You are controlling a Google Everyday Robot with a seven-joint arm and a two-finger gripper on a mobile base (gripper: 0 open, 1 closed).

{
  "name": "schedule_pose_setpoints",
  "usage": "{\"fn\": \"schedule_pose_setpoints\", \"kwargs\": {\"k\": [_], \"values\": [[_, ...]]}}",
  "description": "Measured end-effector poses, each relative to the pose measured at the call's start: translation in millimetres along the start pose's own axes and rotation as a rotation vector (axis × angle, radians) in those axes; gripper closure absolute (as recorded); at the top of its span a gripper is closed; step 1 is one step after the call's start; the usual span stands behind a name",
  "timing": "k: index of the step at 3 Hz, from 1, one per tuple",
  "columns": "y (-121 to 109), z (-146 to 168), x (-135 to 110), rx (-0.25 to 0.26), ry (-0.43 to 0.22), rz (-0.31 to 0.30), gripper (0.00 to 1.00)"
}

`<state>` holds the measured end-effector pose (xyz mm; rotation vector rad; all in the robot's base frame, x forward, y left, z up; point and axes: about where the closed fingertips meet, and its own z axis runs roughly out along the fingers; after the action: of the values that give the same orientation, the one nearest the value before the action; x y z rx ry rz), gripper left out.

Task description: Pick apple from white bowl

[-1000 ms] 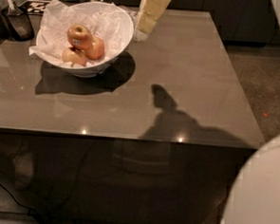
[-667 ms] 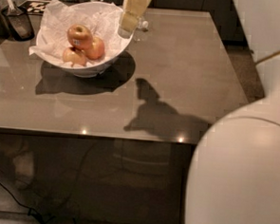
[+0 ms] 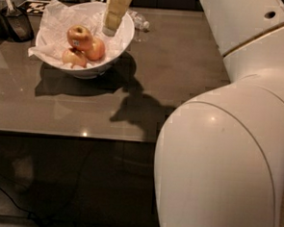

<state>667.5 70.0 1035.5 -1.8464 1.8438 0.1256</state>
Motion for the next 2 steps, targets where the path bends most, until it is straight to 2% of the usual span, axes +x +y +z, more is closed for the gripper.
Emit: {"fn": "schedule_pose_setpoints", "kwargs": {"k": [1, 2], "values": [[-9, 9, -10, 0.014, -0.033, -0.005, 0.00], [-24, 35, -24, 0.001, -0.051, 0.001, 0.00]]}}
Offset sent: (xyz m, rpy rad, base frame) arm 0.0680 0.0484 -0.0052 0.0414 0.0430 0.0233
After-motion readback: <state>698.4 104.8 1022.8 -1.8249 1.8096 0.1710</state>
